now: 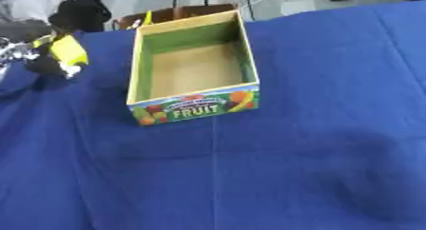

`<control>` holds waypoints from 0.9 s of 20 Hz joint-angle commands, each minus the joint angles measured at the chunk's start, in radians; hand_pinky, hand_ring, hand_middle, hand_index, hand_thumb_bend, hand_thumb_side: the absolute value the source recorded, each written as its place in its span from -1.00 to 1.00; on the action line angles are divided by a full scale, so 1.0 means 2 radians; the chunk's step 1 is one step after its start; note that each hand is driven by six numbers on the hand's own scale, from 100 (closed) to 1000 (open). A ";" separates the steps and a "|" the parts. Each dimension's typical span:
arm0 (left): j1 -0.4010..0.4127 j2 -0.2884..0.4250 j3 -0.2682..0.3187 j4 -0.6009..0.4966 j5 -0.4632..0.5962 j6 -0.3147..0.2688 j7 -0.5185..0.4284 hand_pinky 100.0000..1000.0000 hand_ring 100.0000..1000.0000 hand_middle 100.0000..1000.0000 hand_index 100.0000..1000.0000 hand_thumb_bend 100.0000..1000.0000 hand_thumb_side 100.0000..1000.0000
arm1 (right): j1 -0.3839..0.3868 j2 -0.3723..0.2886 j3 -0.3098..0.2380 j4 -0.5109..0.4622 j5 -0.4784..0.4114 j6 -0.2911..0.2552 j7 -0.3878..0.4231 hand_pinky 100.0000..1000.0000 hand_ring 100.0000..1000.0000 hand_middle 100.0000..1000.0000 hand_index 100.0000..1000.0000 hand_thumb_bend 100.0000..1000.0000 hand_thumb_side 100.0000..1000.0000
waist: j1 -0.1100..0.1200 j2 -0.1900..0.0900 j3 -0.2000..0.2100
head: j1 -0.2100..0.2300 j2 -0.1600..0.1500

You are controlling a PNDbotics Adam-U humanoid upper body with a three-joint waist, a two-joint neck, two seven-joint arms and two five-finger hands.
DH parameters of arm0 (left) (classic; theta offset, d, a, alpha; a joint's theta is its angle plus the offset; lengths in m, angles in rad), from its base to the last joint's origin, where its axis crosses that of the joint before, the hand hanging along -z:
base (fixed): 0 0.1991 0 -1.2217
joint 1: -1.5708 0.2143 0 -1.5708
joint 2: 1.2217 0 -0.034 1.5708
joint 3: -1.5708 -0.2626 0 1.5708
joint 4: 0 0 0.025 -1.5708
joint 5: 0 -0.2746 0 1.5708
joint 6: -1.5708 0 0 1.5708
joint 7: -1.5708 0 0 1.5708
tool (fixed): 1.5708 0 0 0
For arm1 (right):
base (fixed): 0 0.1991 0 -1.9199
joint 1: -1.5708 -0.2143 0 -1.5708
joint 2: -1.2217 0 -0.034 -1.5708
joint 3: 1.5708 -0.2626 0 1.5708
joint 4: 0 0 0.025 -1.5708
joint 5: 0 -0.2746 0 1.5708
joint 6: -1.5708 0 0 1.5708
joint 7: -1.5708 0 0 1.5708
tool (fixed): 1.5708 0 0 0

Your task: Pick up objects on the table and place them in the box.

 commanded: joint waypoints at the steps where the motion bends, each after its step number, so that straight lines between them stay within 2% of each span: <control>1: -0.014 0.011 0.000 -0.014 -0.005 0.007 -0.021 -0.68 -0.24 -0.24 -0.09 -1.00 0.08 | -0.002 -0.011 -0.001 -0.008 -0.004 0.002 -0.001 0.53 0.66 0.29 0.46 -1.00 0.76 | -0.001 -0.014 0.000 | 0.000 0.004; 6: -0.016 0.008 -0.003 -0.023 0.004 0.008 -0.032 -0.68 -0.23 -0.23 -0.10 -1.00 0.08 | -0.002 -0.011 -0.001 -0.008 -0.005 0.004 -0.003 0.53 0.67 0.28 0.45 -1.00 0.75 | 0.001 -0.015 -0.001 | -0.001 0.004; 11: -0.017 0.006 -0.004 -0.017 -0.014 0.026 -0.068 -0.48 -0.08 -0.04 0.12 -1.00 0.10 | -0.002 -0.011 -0.002 -0.008 -0.006 0.005 -0.007 0.53 0.67 0.28 0.45 -1.00 0.73 | 0.001 -0.017 -0.001 | 0.000 0.003; 18: -0.014 0.008 -0.001 -0.011 0.006 0.044 -0.090 -0.45 -0.02 0.05 0.17 -1.00 0.10 | -0.001 -0.011 -0.002 -0.008 -0.005 0.010 -0.010 0.53 0.68 0.28 0.45 -1.00 0.72 | 0.001 -0.018 0.001 | 0.000 0.003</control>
